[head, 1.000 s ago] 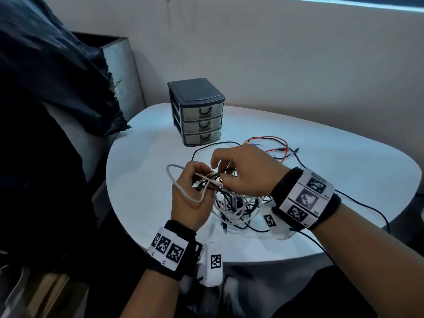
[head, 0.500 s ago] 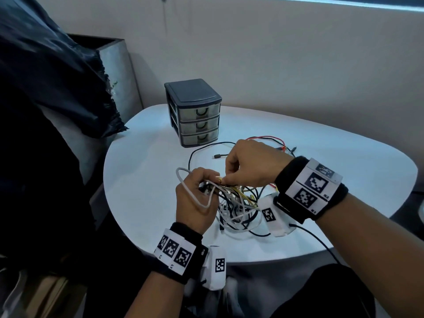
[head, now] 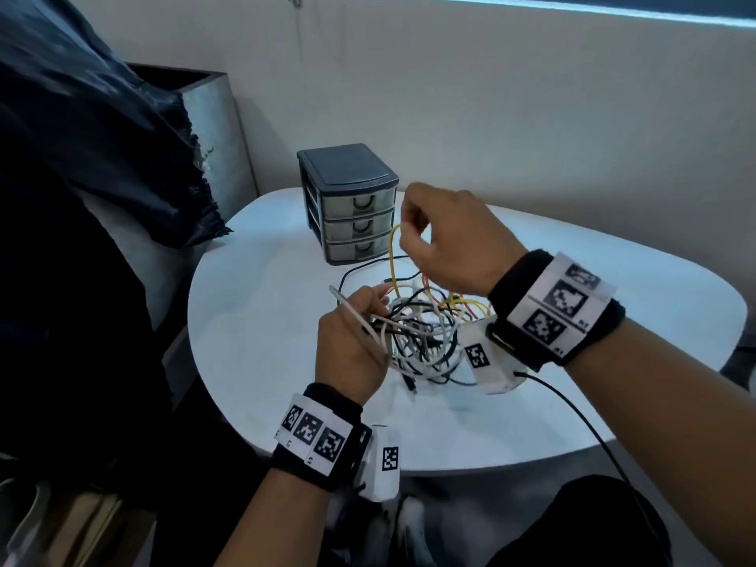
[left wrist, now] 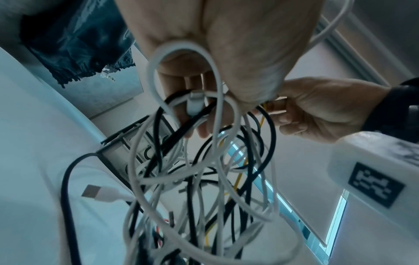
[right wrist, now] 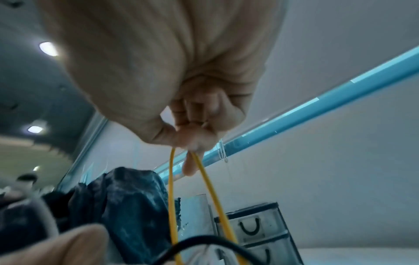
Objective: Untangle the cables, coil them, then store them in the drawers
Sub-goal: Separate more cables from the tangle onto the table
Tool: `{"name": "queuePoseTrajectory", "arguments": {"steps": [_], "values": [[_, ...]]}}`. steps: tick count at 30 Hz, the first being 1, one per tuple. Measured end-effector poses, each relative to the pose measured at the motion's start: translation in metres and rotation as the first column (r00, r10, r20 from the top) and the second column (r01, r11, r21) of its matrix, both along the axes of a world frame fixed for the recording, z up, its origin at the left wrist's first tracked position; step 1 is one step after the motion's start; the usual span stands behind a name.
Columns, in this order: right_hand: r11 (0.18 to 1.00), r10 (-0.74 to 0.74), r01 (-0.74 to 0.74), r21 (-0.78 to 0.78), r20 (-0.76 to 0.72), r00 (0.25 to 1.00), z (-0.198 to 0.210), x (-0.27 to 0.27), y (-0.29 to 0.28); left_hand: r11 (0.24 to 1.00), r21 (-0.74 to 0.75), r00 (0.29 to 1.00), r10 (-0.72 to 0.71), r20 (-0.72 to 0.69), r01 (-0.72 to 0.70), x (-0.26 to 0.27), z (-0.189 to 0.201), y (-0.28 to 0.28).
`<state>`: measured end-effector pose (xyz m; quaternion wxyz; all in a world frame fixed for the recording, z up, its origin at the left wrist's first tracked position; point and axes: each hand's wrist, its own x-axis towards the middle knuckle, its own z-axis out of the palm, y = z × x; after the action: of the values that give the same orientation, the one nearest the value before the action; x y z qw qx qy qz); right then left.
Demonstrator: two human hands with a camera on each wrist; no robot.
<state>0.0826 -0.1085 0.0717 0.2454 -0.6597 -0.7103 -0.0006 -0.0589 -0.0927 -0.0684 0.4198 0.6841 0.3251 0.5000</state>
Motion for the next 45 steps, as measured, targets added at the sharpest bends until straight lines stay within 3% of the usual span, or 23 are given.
{"name": "queuePoseTrajectory", "arguments": {"steps": [3, 5, 7, 9, 12, 14, 17, 19, 21, 23, 25, 26, 27, 29, 30, 31, 32, 34, 35, 37, 39, 40, 45], "values": [[0.999, 0.036, -0.028, 0.031, -0.279, 0.959, 0.01, 0.007, 0.008, 0.999, 0.026, 1.0, -0.021, 0.02, 0.02, 0.0, 0.007, 0.002], [0.997, 0.067, -0.05, 0.061, -0.323, 0.944, 0.015, 0.009, 0.011, 0.998, 0.059, 0.997, -0.033, 0.065, 0.029, 0.003, 0.011, 0.002], [0.997, 0.071, -0.072, 0.002, -0.235, 0.97, 0.016, 0.012, 0.013, 0.991, 0.123, 0.997, -0.062, 0.035, 0.058, 0.004, 0.007, 0.002], [0.995, 0.048, -0.051, -0.09, -0.04, 0.998, 0.014, 0.016, 0.013, 0.984, 0.164, 0.994, -0.052, -0.1, 0.068, 0.002, 0.001, 0.0], [0.999, 0.013, -0.018, 0.045, 0.096, 0.995, 0.015, 0.017, 0.011, 0.993, 0.11, 0.979, -0.028, -0.201, 0.051, 0.001, 0.004, -0.004], [0.996, 0.005, 0.001, 0.094, -0.057, 0.998, 0.012, 0.013, 0.009, 0.99, 0.134, 0.966, -0.012, -0.259, 0.048, 0.004, 0.013, -0.006], [0.982, -0.089, 0.003, -0.188, -0.452, 0.888, 0.007, 0.005, 0.007, 0.978, 0.204, 0.932, 0.031, -0.361, 0.047, 0.005, 0.019, -0.003], [0.967, -0.129, 0.032, -0.253, -0.375, 0.918, 0.007, 0.007, 0.008, 0.984, 0.176, 0.927, 0.035, -0.374, 0.034, 0.003, 0.016, -0.001], [0.991, -0.126, 0.123, -0.054, -0.06, 0.99, 0.011, 0.014, 0.011, 0.99, 0.14, 0.91, 0.037, -0.413, 0.024, 0.002, 0.013, 0.0], [0.948, -0.108, 0.047, 0.316, 0.178, 0.978, 0.02, 0.015, 0.012, 0.992, 0.129, 0.886, 0.049, -0.46, 0.012, 0.001, 0.01, 0.001], [0.842, -0.059, -0.064, 0.536, 0.209, 0.976, 0.03, 0.006, 0.01, 0.992, 0.126, 0.889, 0.062, -0.455, -0.005, 0.001, 0.009, 0.002], [0.84, -0.029, -0.037, 0.541, 0.111, 0.993, 0.034, 0.003, 0.009, 0.992, 0.125, 0.889, 0.064, -0.453, -0.008, 0.0, 0.008, 0.003], [0.892, -0.028, 0.037, 0.45, -0.028, 0.999, 0.037, 0.001, 0.008, 0.992, 0.124, 0.888, 0.062, -0.455, -0.006, 0.0, 0.007, 0.003], [0.99, -0.138, 0.138, -0.028, -0.382, 0.914, 0.042, 0.002, 0.006, 0.996, 0.091, 0.895, 0.049, -0.444, -0.009, -0.002, 0.007, 0.002], [0.969, -0.218, 0.13, -0.209, -0.487, 0.846, 0.043, 0.006, 0.006, 0.997, 0.072, 0.899, 0.043, -0.436, -0.012, -0.004, 0.007, 0.0], [0.958, -0.245, 0.126, -0.257, -0.506, 0.827, 0.042, 0.011, 0.006, 0.998, 0.064, 0.904, 0.039, -0.426, -0.013, -0.005, 0.008, -0.001], [0.971, -0.222, 0.155, -0.179, -0.452, 0.864, 0.04, 0.017, 0.008, 0.998, 0.069, 0.908, 0.037, -0.418, -0.01, -0.007, 0.008, -0.001], [0.955, -0.146, 0.196, 0.221, -0.222, 0.964, 0.036, 0.026, 0.012, 0.995, 0.095, 0.916, 0.038, -0.4, 0.001, -0.008, 0.007, -0.001], [0.9, -0.101, 0.139, 0.413, -0.113, 0.989, 0.035, 0.025, 0.012, 0.995, 0.1, 0.916, 0.036, -0.401, 0.005, -0.008, 0.006, 0.0], [0.795, -0.042, -0.049, 0.605, 0.134, 0.99, 0.036, 0.022, 0.01, 0.995, 0.1, 0.904, 0.038, -0.425, 0.005, -0.007, 0.003, 0.003], [0.764, -0.074, -0.143, 0.629, 0.306, 0.949, 0.038, 0.022, 0.011, 0.997, 0.078, 0.899, 0.039, -0.436, -0.005, -0.007, 0.0, 0.005], [0.78, -0.094, -0.126, 0.612, 0.315, 0.944, 0.04, 0.022, 0.012, 0.998, 0.067, 0.906, 0.034, -0.421, -0.007, -0.008, -0.003, 0.006], [0.963, -0.164, 0.128, 0.236, 0.141, 0.976, 0.029, 0.036, 0.02, 0.993, 0.113, 0.974, 0.051, -0.22, -0.027, -0.017, -0.018, 0.01]]}}
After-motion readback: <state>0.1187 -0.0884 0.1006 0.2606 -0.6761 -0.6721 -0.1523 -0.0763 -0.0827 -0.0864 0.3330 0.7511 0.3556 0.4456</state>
